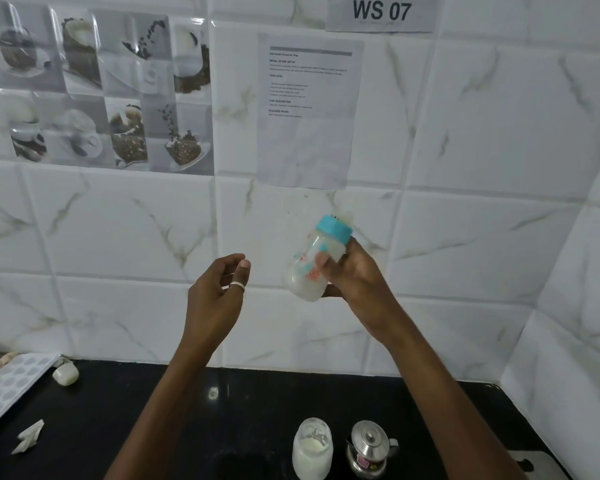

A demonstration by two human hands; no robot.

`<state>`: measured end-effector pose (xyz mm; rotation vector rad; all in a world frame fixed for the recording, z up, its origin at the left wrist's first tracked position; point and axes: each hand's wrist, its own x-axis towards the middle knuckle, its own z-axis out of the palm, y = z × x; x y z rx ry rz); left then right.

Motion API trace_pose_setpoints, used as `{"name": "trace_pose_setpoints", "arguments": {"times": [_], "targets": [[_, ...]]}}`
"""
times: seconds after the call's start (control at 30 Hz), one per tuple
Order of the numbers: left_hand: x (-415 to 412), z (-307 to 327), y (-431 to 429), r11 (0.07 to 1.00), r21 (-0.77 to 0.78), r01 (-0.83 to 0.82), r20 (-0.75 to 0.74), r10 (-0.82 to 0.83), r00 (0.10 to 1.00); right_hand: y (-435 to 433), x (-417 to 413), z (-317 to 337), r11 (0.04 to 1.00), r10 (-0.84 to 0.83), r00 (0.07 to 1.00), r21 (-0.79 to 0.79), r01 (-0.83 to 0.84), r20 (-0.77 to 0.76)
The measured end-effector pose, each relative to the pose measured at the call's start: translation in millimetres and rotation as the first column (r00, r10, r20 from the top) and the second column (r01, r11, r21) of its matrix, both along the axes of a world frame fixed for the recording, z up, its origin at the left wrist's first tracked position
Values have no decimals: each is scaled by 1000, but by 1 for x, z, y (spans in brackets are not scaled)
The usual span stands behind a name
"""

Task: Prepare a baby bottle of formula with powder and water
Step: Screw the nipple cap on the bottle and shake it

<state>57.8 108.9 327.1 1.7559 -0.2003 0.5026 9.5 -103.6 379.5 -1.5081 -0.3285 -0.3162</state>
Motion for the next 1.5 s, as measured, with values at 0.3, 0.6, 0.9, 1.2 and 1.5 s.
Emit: {"name": "trace_pose_setpoints", "arguments": {"times": [0.3, 0.6, 0.9, 1.2, 1.5], "targets": [[1, -1, 2, 1000, -6, 1, -3, -1, 1000, -2, 5, 5, 969, -87, 996, 235, 77, 32], [1, 1, 3, 1000, 0, 0, 4, 0, 1000, -9, 8, 20, 886, -124, 988, 457, 70, 89], [2, 1, -3, 1000, 8, 10, 6, -10, 1000, -9, 2, -1, 945, -35, 998, 326, 19, 45], [4, 1, -8, 1000, 18, 3, -1, -3, 1000, -6, 1, -8, 989, -22, 1000, 148, 23, -8], [7, 0, -7, 1000, 14, 3, 5, -3, 1000, 7, 1, -3, 998, 1, 999, 62, 2, -46]]}}
